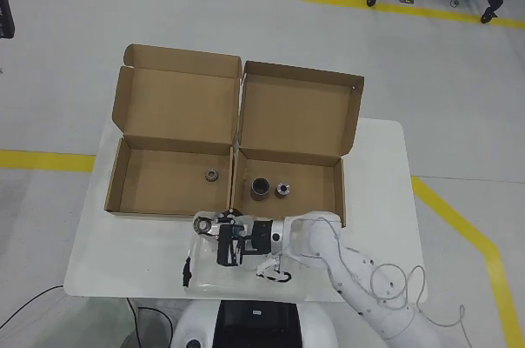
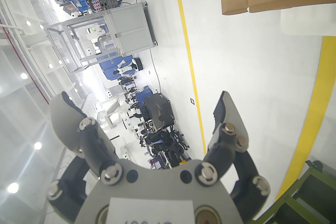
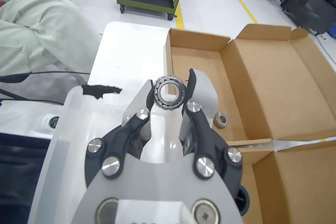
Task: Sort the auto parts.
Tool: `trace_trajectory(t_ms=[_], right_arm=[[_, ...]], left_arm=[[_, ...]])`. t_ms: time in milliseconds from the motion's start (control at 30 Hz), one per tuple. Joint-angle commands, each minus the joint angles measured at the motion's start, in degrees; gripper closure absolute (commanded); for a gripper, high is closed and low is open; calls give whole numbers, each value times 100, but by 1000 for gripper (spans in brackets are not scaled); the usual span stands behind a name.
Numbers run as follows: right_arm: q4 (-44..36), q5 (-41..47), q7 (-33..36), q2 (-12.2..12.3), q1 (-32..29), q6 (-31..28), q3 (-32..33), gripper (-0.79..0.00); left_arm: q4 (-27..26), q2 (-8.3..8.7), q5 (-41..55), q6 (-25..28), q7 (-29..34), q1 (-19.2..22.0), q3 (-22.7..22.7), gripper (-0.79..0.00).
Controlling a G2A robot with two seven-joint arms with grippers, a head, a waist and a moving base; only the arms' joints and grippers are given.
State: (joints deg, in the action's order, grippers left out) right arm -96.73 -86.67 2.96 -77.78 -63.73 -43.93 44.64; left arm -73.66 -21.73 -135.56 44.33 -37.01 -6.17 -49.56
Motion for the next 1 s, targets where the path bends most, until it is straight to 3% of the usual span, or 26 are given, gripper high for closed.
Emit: trace_trajectory(t_ms=[0, 333, 533, 967], right_arm=[[-35, 289, 69, -48, 180, 62, -25, 0], [337, 1435, -568, -246, 842, 325, 25, 0], [455, 1341, -1117, -289, 868, 769, 111, 0], [711, 908, -2474, -232, 661, 576, 320, 0]], left_arm=[[0, 0, 0, 0, 0, 0, 0, -785], [0, 0, 0, 0, 0, 0, 0, -785], [0, 0, 0, 0, 0, 0, 0, -785], [0, 0, 0, 0, 0, 0, 0, -785]])
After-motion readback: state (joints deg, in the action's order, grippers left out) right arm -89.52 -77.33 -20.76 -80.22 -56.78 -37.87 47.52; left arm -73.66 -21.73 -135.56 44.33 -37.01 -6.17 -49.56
